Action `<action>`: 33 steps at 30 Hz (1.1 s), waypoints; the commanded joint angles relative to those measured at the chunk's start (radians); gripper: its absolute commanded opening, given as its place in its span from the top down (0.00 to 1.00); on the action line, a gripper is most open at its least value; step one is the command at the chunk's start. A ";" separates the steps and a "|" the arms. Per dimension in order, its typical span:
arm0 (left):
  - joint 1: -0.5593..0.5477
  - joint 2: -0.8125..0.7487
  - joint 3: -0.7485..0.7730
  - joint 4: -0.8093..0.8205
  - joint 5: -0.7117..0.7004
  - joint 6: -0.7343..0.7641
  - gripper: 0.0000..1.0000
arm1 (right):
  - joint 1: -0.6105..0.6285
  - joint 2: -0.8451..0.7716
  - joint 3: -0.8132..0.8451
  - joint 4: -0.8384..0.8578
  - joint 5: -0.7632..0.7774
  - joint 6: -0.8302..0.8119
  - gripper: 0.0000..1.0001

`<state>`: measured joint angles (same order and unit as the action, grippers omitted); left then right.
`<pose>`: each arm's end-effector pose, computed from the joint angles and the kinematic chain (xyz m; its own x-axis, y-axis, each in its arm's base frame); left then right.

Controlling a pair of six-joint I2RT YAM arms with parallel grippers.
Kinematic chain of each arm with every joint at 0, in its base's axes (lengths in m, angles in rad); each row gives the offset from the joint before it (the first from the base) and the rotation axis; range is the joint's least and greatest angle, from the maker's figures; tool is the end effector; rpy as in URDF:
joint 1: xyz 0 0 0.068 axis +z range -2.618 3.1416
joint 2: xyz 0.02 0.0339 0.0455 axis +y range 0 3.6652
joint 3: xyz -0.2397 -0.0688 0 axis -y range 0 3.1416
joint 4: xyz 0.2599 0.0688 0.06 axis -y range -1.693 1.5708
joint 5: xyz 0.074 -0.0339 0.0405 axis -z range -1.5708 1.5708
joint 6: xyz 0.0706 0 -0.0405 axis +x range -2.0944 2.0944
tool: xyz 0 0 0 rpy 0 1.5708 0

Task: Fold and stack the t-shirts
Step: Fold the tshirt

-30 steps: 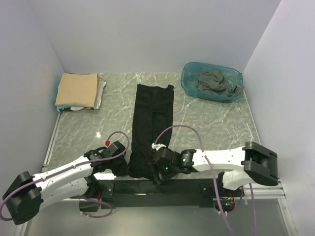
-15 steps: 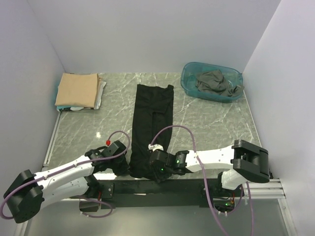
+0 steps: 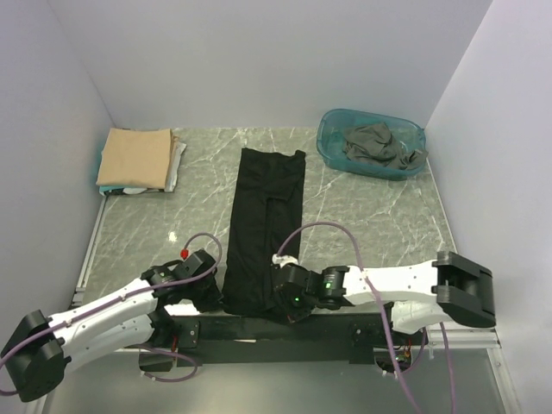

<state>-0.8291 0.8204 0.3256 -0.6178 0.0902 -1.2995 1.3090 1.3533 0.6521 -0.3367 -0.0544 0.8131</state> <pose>0.1153 -0.1352 0.0888 -0.8958 -0.4427 -0.0407 -0.3797 0.8095 -0.4478 0.0685 0.2705 0.1013 -0.8590 -0.4034 -0.3151 -0.5058 0.7636 0.4012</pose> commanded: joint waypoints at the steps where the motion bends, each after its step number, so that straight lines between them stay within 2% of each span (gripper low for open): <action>1: -0.007 -0.049 0.018 -0.075 0.026 -0.018 0.99 | 0.009 -0.092 -0.031 -0.073 -0.021 0.052 1.00; 8: -0.018 -0.096 0.006 -0.103 0.072 -0.034 0.99 | 0.013 -0.220 -0.089 -0.128 -0.071 0.135 1.00; 11: -0.021 -0.109 -0.013 -0.059 0.089 -0.041 0.99 | 0.012 -0.212 -0.137 -0.064 -0.085 0.169 1.00; 15: -0.024 -0.092 -0.033 0.009 0.123 -0.037 0.99 | 0.022 -0.149 -0.102 -0.064 -0.052 0.146 1.00; 17: -0.027 -0.078 -0.020 0.001 0.115 -0.023 0.99 | 0.024 -0.114 -0.068 -0.099 -0.035 0.129 0.91; 18: -0.028 -0.069 -0.016 -0.005 0.111 -0.021 0.99 | 0.022 -0.103 -0.056 -0.114 -0.027 0.126 0.83; 19: -0.027 -0.067 -0.011 -0.007 0.106 -0.018 0.99 | 0.024 -0.091 -0.034 -0.128 -0.013 0.120 0.65; 22: -0.031 -0.066 -0.023 0.004 0.111 -0.023 0.99 | 0.026 -0.106 0.003 -0.185 0.020 0.113 0.51; 25: -0.031 -0.069 -0.040 0.013 0.111 -0.026 0.99 | 0.026 -0.138 0.043 -0.232 0.056 0.072 0.45; 27: -0.031 -0.069 -0.046 0.018 0.103 -0.026 0.99 | 0.026 -0.140 0.067 -0.277 0.152 0.025 0.43; 33: -0.031 -0.043 -0.048 0.038 0.108 -0.014 0.99 | 0.018 -0.007 0.172 -0.328 0.292 -0.071 0.32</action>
<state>-0.8555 0.7704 0.2787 -0.6090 0.1913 -1.3231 1.3262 1.2781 0.7750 -0.6205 0.1196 0.8101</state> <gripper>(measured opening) 0.032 0.669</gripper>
